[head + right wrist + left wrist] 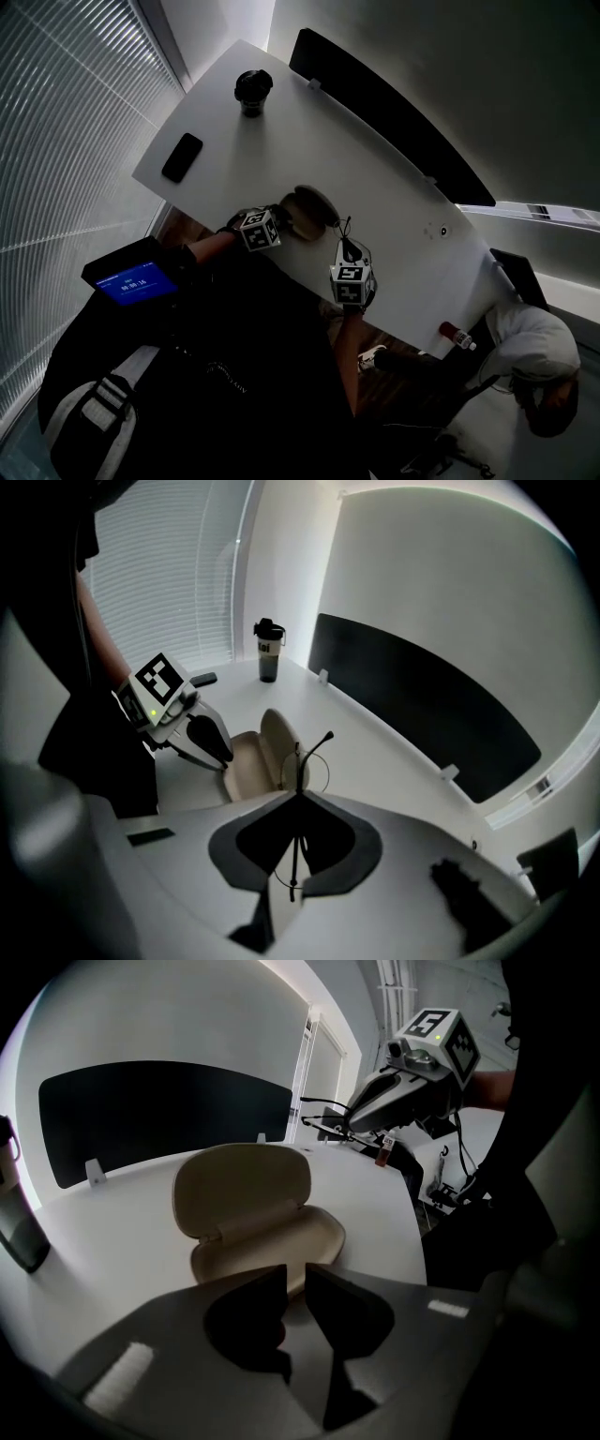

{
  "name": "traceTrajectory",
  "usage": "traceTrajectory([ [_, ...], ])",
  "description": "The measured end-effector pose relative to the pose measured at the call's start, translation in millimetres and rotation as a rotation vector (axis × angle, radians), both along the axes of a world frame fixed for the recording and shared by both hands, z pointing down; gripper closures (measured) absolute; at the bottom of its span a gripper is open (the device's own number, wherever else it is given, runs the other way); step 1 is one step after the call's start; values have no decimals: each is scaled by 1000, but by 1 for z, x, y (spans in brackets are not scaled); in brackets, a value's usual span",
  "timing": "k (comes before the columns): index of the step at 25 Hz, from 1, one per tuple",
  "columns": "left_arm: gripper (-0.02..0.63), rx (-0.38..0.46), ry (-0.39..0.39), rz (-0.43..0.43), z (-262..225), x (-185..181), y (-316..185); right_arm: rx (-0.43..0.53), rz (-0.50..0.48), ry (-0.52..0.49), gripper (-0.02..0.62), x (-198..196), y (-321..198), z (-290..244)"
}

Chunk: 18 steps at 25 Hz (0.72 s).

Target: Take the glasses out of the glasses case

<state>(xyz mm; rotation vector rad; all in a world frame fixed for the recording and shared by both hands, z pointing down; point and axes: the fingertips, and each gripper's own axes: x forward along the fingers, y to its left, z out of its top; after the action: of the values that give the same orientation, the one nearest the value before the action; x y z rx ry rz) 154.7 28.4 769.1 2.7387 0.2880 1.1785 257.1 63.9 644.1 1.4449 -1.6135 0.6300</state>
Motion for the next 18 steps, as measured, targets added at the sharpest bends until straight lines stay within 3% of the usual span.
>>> traceTrajectory([
  [10, 535, 2, -20, -4, -1, -3, -2, -21, 309, -104, 577, 42, 64, 41],
  [18, 537, 1, -47, -9, 3, -4, -2, -121, 354, -134, 577, 52, 86, 91],
])
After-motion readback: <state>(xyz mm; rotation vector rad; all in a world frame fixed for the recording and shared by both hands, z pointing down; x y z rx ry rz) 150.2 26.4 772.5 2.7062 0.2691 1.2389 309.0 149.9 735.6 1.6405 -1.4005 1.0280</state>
